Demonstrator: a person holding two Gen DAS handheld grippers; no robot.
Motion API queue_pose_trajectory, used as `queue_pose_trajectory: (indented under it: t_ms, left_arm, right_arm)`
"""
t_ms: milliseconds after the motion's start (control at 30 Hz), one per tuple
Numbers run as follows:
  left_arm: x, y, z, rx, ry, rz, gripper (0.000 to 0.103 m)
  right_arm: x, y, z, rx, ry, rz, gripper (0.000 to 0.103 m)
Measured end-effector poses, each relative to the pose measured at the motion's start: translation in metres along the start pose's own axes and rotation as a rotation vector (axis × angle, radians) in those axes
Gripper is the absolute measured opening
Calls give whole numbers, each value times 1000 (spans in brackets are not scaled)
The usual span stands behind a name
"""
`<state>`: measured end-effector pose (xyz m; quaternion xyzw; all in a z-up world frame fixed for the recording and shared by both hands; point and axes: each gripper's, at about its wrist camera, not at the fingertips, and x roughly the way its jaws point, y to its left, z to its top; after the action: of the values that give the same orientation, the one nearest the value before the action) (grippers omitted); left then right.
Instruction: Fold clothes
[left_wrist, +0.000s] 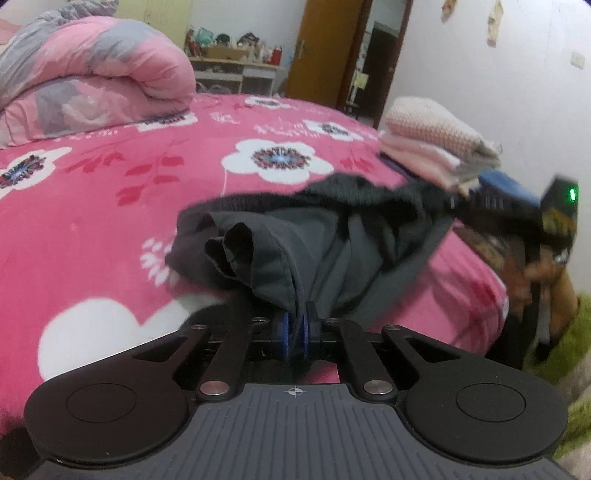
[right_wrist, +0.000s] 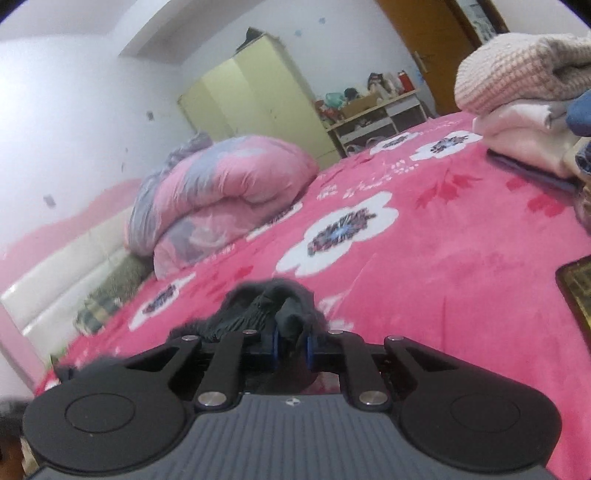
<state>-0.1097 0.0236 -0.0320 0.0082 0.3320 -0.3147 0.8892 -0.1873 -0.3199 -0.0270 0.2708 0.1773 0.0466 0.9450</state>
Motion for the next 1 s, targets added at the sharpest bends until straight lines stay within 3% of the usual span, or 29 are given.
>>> queue_pose_trajectory:
  t_ms: [133, 267, 400, 533, 633, 867, 1000]
  left_arm:
    - [-3, 5, -10, -35, 39, 4, 5]
    - [-18, 19, -15, -98, 59, -25, 10]
    - [-52, 49, -9, -209, -7, -67, 43]
    - [-70, 86, 17, -283, -127, -41, 54]
    - [-50, 105, 44, -282, -151, -12, 57]
    - [87, 116, 78, -202, 83, -88, 59]
    - [120, 119, 74, -217, 148, -124, 59]
  right_arm:
    - [2, -19, 18, 124, -49, 15, 10]
    - [13, -36, 19, 213, -28, -38, 9]
    - [23, -46, 13, 258, 3, -90, 9]
    - [28, -51, 8, 277, 16, -110, 9]
    - [30, -50, 6, 269, 19, -108, 9]
    - [31, -49, 2, 270, 32, -89, 9]
    - [28, -48, -1, 261, 39, -60, 12]
